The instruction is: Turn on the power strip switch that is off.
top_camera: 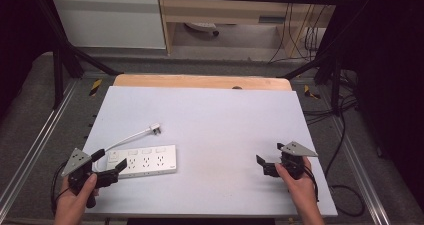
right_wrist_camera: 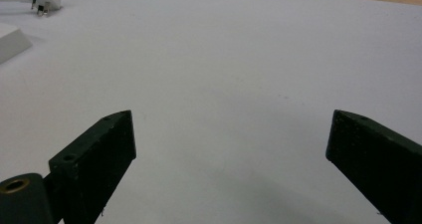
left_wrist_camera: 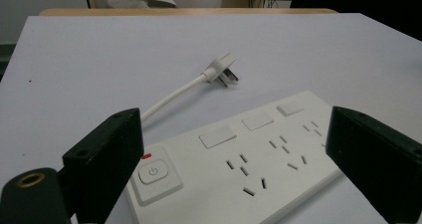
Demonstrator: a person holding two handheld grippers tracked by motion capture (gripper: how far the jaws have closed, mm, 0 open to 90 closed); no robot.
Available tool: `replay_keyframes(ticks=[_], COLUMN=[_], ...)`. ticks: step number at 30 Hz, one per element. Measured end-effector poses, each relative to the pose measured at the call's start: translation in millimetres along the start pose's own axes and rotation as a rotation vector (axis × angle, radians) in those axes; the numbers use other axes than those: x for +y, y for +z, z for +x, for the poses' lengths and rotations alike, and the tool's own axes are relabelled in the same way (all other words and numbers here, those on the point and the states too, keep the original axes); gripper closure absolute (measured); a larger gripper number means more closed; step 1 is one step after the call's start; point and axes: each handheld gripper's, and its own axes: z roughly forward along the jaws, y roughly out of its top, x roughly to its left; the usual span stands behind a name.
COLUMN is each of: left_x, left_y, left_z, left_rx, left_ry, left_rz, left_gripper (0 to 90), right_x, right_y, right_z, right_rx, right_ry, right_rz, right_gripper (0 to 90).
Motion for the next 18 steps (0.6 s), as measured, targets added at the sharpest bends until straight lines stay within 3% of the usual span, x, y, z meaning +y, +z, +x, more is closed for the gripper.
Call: replay_keyframes(ticks=[10, 18], left_x=[3.6, 4.9], left_y=[-2.9, -4.3], left_z=[-2.7, -2.5], left_rx=[-0.025, -0.034], left_ry=[0.012, -0.002], left_rz=[-0.019, -0.033], left_gripper=[8.1, 8.1], right_x=[2.4, 3.5], right_y=[0.9, 0.9], right_z=[1.6, 3.6], right_rx=[0.0, -0.005], right_ry=[-0.01, -0.018], right_rz=[-0.004, -0.01], right_gripper=[4.1, 3.6])
